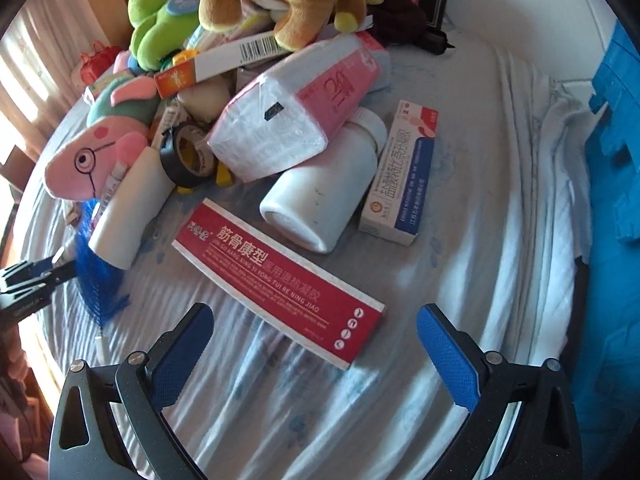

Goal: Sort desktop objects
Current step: 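Grasp the small white medicine bottle with left tool while right tool grasps the red box, then carry the bottle and red box with both tools over the crate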

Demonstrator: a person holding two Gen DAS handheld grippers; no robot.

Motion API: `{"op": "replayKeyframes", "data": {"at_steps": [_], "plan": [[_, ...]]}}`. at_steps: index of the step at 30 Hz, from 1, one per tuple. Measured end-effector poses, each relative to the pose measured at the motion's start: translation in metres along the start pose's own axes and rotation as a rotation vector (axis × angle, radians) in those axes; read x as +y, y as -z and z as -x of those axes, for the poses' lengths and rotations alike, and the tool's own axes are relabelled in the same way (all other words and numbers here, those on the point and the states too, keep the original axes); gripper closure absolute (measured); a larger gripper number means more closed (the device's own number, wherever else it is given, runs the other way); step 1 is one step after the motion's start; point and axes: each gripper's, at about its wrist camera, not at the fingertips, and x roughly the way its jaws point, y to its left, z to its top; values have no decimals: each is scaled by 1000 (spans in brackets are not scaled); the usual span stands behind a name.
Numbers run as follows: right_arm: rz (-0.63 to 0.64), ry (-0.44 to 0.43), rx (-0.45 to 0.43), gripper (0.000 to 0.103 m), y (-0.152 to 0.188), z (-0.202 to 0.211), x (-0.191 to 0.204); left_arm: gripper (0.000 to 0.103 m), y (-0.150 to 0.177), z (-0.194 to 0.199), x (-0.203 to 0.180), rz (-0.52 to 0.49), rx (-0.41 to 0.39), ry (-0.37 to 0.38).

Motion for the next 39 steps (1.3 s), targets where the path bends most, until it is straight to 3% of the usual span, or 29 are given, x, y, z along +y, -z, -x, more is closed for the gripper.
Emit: {"op": "replayKeyframes", "data": {"at_steps": [4, 7, 8, 9, 11, 14, 19, 20, 22, 23, 28, 32, 33, 39], "plan": [[50, 28, 5, 0, -14, -21, 6, 65, 4, 5, 4, 25, 1, -8], [31, -26, 39, 1, -19, -31, 5, 65, 7, 5, 0, 26, 7, -9], [30, -33, 52, 6, -19, -30, 6, 65, 7, 6, -1, 25, 8, -6], [-50, -43, 58, 12, -17, -29, 9, 65, 8, 5, -3, 24, 10, -2], [-20, -64, 108, 31, -10, -29, 21, 65, 9, 4, -7, 22, 19, 6], [39, -67, 140, 34, -1, -27, 39, 65, 9, 7, -14, 4, 11, 15], [67, -20, 106, 33, -13, -26, 49, 65, 7, 18, -24, -22, -13, 24], [66, -20, 104, 36, -17, -29, 50, 65, 7, 22, -26, -25, -21, 23], [75, -13, 117, 51, -21, -36, 55, 65, 8, 31, -26, -38, -46, 17], [84, -8, 119, 53, -21, -37, 58, 65, 8, 36, -27, -45, -60, 15], [168, -6, 58, 60, -12, -17, 74, 65, 3, 64, -31, -69, -129, 29], [175, -9, -11, 60, -8, 13, 76, 65, 0, 79, -44, -115, -160, 70], [226, -13, -27, 60, -7, 20, 76, 65, -3, 83, -47, -122, -171, 78], [194, -19, -147, 60, 6, 76, 66, 65, -17, 108, -68, -187, -245, 112]]}}
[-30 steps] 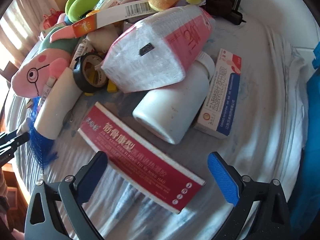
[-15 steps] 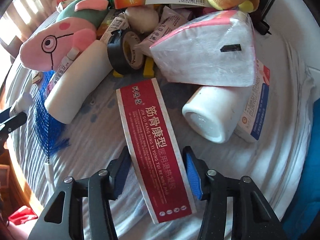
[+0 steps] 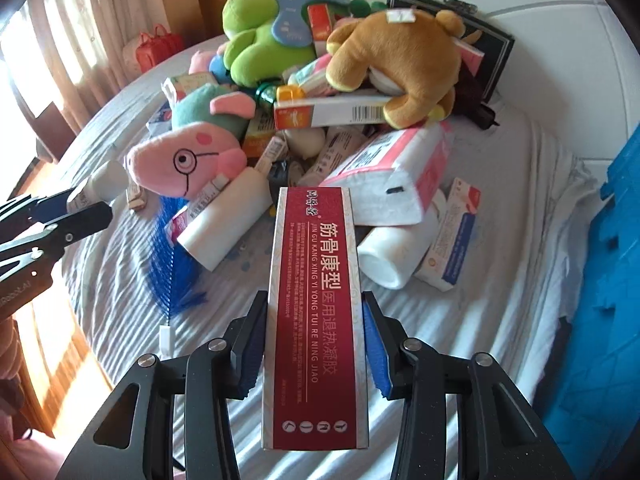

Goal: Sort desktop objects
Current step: 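Carry the bottle and red box with both tools over the crate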

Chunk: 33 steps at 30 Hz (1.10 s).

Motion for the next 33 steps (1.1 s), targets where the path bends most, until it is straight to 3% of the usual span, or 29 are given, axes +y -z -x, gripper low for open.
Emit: {"op": "replayKeyframes", "data": {"at_steps": [9, 17, 26, 29, 33], "plan": [[-54, 115, -226, 60, -11, 101, -30, 65, -52, 39, -60, -129, -147, 116], [-146, 269, -389, 60, -15, 193, -70, 65, -102, 84, -142, -254, -276, 247], [-285, 451, -484, 60, 7, 286, -146, 65, -134, 123, -244, -407, -374, 350], [-316, 507, -494, 60, 19, 311, -172, 65, -140, 132, -279, -449, -408, 359], [-327, 554, -468, 60, 35, 336, -210, 65, -154, 140, -330, -500, -392, 401]]}}
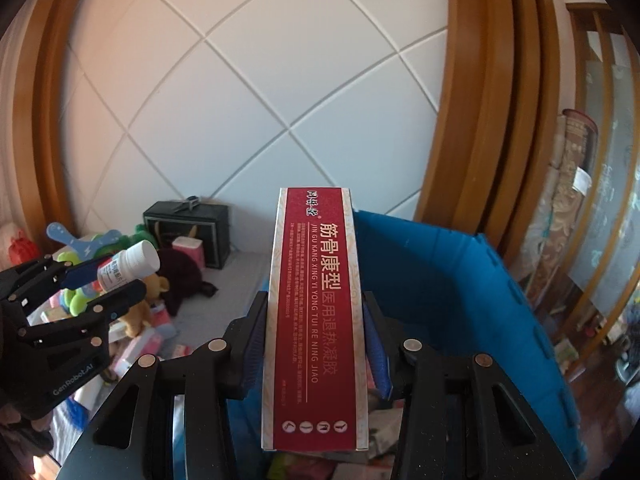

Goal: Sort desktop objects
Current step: 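Carry the bottle and red box with both tools over the crate, then open both tools to drop the bottle and red box into the crate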

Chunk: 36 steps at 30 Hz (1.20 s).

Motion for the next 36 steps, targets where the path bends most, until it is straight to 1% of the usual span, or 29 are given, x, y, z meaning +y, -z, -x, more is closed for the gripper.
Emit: {"op": "replayKeyframes", "data": {"at_steps": [2, 3, 4, 7, 8, 9, 11, 13, 14, 17, 19, 21, 22, 24, 26, 28, 31, 36], "plan": [[-7, 27, 25, 60, -1, -6, -27, 65, -22, -11, -17, 16, 31, 77], [0, 16, 39, 60, -1, -8, -43, 65, -33, -17, -26, 24, 51, 115], [-7, 23, 60, 60, -3, -15, -57, 65, -44, -25, -35, 27, 71, 142], [-28, 44, 124, 60, -7, -38, -98, 65, -72, -57, -64, 21, 132, 180], [-29, 59, 144, 60, -7, -48, -109, 65, -79, -72, -72, 33, 165, 188], [-13, 47, 163, 60, -6, -57, -120, 65, -85, -89, -79, 52, 206, 195], [-30, 52, 215, 60, 0, -80, -140, 65, -90, -127, -93, 78, 306, 229], [-58, 54, 289, 60, 7, -109, -159, 65, -84, -168, -107, 96, 415, 220], [-79, 43, 329, 60, 14, -123, -168, 65, -79, -190, -116, 87, 467, 208], [-125, 34, 444, 60, 39, -161, -187, 65, -48, -236, -136, 49, 599, 149], [-113, 38, 502, 60, 58, -175, -188, 65, -28, -256, -141, 36, 661, 127], [-86, 27, 556, 60, 73, -185, -184, 65, -15, -269, -146, -3, 722, 89], [-82, 20, 590, 60, 78, -189, -183, 65, -11, -271, -146, -17, 732, 77], [-72, -7, 612, 60, 81, -193, -181, 65, -8, -270, -144, -8, 740, 66], [-49, 7, 621, 60, 83, -193, -178, 65, -5, -269, -143, 14, 753, 74], [-52, 5, 630, 60, 85, -193, -179, 65, -4, -272, -139, 26, 773, 67], [-49, 2, 628, 60, 84, -191, -180, 60, -2, -278, -138, 25, 804, 51], [-40, -7, 625, 59, 78, -193, -187, 59, -1, -278, -137, 32, 807, 38]]}}
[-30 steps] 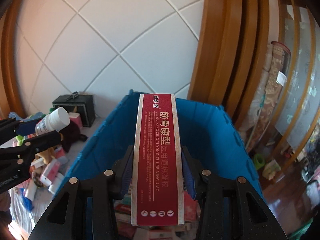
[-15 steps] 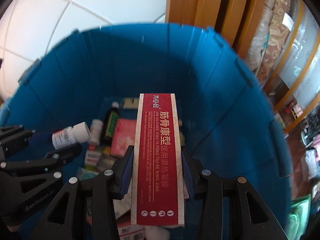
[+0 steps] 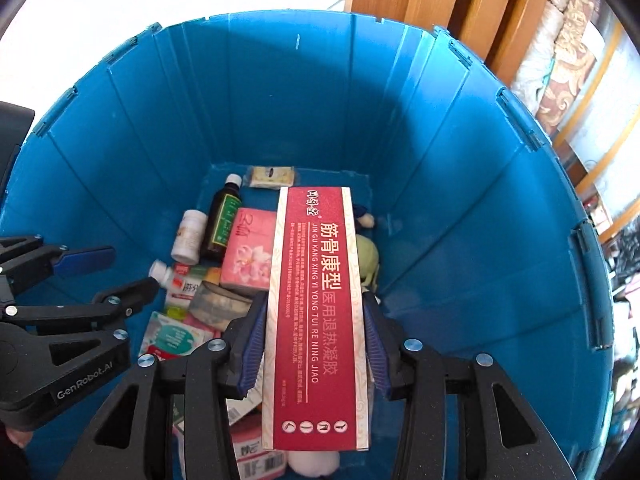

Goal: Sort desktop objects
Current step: 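Open both tools to drop the bottle and red box into the crate, then move both tools back toward the pile on the bed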

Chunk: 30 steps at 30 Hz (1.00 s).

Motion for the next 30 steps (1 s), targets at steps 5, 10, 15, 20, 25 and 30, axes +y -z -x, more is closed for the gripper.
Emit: {"op": "replayKeyframes", "data": {"at_steps": [5, 10, 15, 20, 25, 30], "plan": [[6, 29, 5, 39, -4, 1, 0, 59, 1, -2, 1, 10, 10, -2], [13, 39, 19, 22, -4, -3, 0, 59, 2, 1, 4, 18, -7, 5], [-86, 83, 49, 5, -5, -8, -1, 59, 3, 14, 9, 53, -81, 6], [-77, 53, 24, 1, -6, -2, 2, 59, 9, 41, 12, 66, -148, -18], [-98, -6, -57, 1, -5, 26, 5, 59, 32, 93, 19, 48, -273, -4], [-103, -51, -202, 0, 3, 77, 23, 59, 71, 151, 48, 112, -456, -10]]}}
